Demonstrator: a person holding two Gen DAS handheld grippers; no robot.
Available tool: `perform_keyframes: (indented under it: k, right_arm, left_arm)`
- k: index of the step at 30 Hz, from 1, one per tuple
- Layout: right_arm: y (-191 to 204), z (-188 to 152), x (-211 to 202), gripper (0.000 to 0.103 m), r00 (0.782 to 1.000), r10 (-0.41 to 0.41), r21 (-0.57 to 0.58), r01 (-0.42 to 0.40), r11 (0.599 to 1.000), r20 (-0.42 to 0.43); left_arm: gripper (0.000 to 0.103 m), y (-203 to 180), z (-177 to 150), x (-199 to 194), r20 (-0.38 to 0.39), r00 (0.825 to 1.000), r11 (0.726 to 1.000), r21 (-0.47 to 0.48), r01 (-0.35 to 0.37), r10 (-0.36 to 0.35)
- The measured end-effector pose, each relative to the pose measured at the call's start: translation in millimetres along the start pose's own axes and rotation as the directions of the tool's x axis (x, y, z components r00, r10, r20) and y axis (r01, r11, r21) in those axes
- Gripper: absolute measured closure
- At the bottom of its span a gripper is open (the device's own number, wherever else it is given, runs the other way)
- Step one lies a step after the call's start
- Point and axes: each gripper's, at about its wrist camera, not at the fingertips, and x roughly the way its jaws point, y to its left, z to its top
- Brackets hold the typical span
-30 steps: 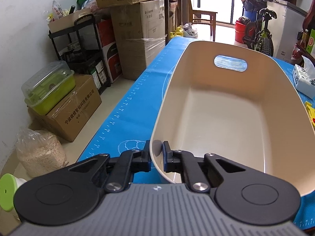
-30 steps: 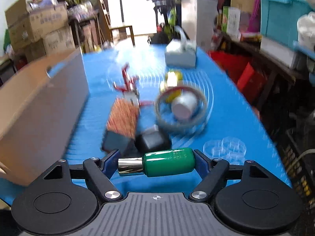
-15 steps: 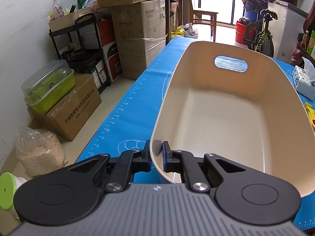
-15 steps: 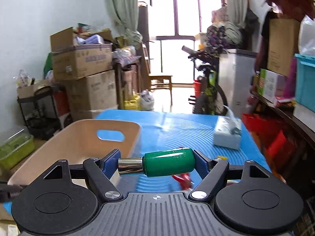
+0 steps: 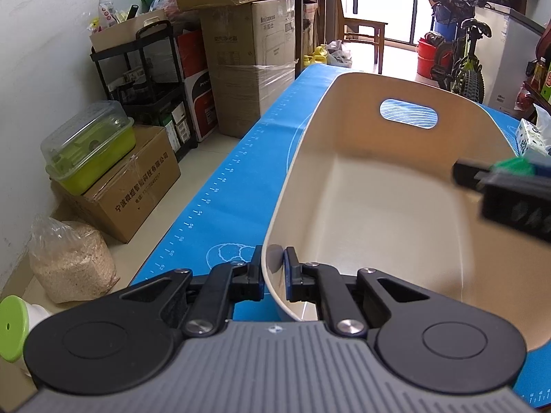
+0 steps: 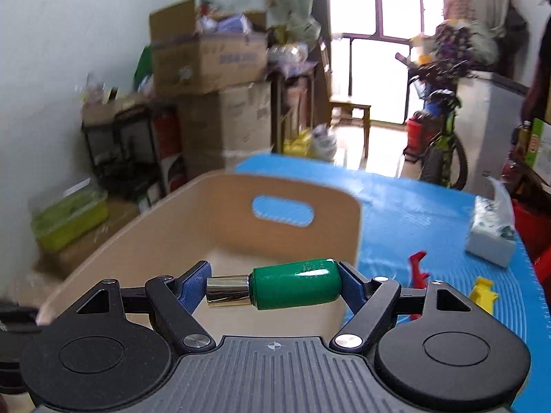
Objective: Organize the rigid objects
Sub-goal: 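Carry the green bottle into the basket with the right tool and release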
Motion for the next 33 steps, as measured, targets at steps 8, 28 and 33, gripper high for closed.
perform_keyframes:
  k: [8,28,33]
  right_arm:
    - [5.1,-0.1,12.8,0.024,0.995,0.013,-0.048,-0.018,0.999,-0.104]
    - [-30.5,7.2,-27.5,0.011,0.997,0.070,0.069,-0.067,0.995,-0.036]
    - [-60.7,7.6,-47.1,0.011,0.999,0.038,0.139,-0.037,0.990,-0.002]
  left_arm:
    - [0.089,-0.9,0.2,0.6,-0.001,1.000,1.000,0.005,-0.005,0.005]
    - [0.089,-2.5,-0.5,0.8,0.003,1.000,1.000,0.015,-0.013,0.013]
    - [0.088,-4.5,-1.0,0.5,0.004,1.000,0.999,0.018,-0.026,0.026]
